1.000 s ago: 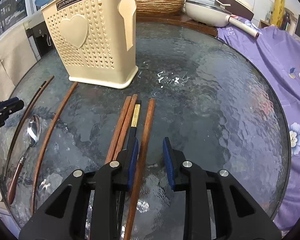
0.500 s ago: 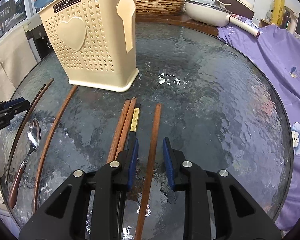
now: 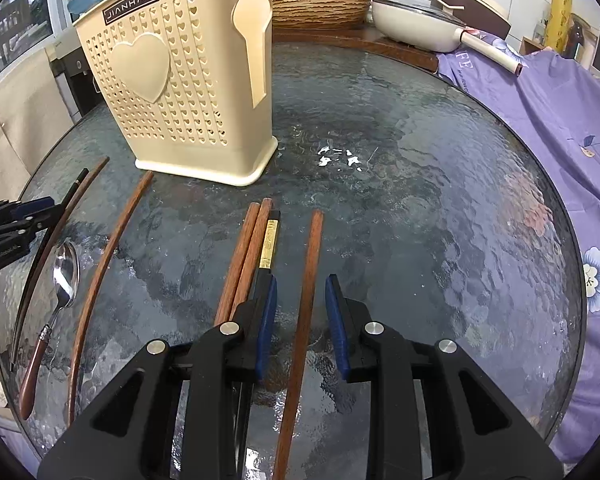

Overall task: Organize utensils
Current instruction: 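Close the right gripper on a wooden chopstick while the left gripper grasps a dark chopstick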

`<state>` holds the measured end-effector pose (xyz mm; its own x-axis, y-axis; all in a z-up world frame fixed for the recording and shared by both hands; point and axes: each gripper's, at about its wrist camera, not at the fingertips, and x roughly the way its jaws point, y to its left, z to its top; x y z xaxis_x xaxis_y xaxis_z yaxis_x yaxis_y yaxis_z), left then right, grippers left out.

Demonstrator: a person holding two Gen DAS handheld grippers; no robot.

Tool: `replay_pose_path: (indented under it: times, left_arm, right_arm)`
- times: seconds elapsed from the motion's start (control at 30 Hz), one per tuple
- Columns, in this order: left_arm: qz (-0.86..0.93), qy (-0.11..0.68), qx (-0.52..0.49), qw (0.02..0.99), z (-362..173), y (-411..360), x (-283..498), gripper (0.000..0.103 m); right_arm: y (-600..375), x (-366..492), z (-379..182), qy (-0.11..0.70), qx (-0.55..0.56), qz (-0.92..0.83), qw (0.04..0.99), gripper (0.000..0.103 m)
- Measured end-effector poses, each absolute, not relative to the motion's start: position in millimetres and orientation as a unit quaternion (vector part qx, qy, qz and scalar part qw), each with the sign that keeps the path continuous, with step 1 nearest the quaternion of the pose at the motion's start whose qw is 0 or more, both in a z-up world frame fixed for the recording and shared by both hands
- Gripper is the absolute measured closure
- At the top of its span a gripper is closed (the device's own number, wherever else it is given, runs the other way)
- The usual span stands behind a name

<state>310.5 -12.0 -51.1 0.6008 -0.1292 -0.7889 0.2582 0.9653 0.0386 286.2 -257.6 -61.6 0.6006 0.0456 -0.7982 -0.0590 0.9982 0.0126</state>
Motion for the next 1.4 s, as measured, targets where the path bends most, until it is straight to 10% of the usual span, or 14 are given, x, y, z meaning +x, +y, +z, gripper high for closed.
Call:
replay_pose_path:
  times: [0.83, 1.4]
  left_arm:
    - [-0.112, 0.447, 0.080, 0.884, -50.1, -23.8, 333.2, 0.073]
    - [-0.107, 0.446, 0.077, 0.886, -49.6, -31.2, 328.8, 0.096]
  right_arm:
    - [-247.5, 315.7, -57.5, 0.471, -0.007, 0.019, 0.882, 0.086]
    - [-247.2, 318.0, -57.7, 0.467, -0.007, 0.014, 0.884, 0.096]
